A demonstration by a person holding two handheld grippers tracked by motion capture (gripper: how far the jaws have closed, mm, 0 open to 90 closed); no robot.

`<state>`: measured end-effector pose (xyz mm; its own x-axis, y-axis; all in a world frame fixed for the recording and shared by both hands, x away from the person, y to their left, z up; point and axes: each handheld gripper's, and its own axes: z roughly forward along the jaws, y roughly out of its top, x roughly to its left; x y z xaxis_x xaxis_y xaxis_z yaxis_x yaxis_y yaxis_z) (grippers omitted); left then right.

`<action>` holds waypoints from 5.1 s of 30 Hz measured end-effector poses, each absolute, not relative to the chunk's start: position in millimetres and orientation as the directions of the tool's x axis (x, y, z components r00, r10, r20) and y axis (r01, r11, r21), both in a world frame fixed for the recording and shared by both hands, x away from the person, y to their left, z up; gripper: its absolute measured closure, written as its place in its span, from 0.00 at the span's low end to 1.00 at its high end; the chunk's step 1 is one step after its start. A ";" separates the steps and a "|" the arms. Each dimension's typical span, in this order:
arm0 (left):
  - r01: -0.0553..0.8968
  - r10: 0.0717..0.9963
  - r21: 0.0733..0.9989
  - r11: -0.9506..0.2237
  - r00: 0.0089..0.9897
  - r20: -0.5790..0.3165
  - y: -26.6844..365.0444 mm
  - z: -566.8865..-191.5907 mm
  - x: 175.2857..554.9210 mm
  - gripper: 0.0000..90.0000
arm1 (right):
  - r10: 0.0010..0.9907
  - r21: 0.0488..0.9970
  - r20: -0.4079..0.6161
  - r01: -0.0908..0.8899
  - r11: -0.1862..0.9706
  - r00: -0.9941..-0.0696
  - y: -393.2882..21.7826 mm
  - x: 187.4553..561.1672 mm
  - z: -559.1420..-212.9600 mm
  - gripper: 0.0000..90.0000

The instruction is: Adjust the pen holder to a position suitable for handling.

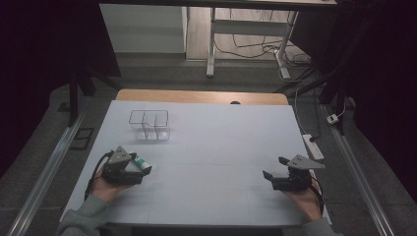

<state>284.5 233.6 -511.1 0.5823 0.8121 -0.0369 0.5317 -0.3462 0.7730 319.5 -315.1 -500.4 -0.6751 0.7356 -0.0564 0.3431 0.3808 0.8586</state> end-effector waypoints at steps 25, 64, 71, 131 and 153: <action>0.527 0.810 0.773 -0.354 0.586 -0.028 232.4 -509.6 284.6 0.22 | 0.709 0.845 -0.069 0.337 0.416 -0.701 -310.4 317.8 -502.7 0.20; 0.577 0.915 0.767 -0.282 0.402 0.034 277.0 -474.5 334.4 0.26 | 0.696 0.833 -0.059 0.349 0.430 -0.716 -306.7 320.8 -506.7 0.21; 0.612 0.941 0.760 -0.220 0.338 0.000 296.6 -480.5 346.0 0.27 | 0.703 0.841 -0.057 0.345 0.416 -0.709 -304.9 321.4 -506.3 0.22; 0.666 0.919 0.718 -0.204 0.383 -0.094 304.0 -517.4 426.4 0.98 | 0.696 0.848 -0.045 0.341 0.406 -0.716 -303.9 320.1 -505.2 0.22; 0.675 0.920 0.711 -0.199 0.379 -0.103 301.9 -520.8 430.1 0.98 | 0.692 0.839 -0.049 0.346 0.420 -0.720 -303.2 321.1 -506.1 0.22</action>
<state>430.1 301.9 -520.8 0.3792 0.9196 -0.1025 0.6748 -0.1991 0.7106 321.1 -303.2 -506.1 -0.7201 0.6921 -0.0493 0.3460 0.4198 0.8391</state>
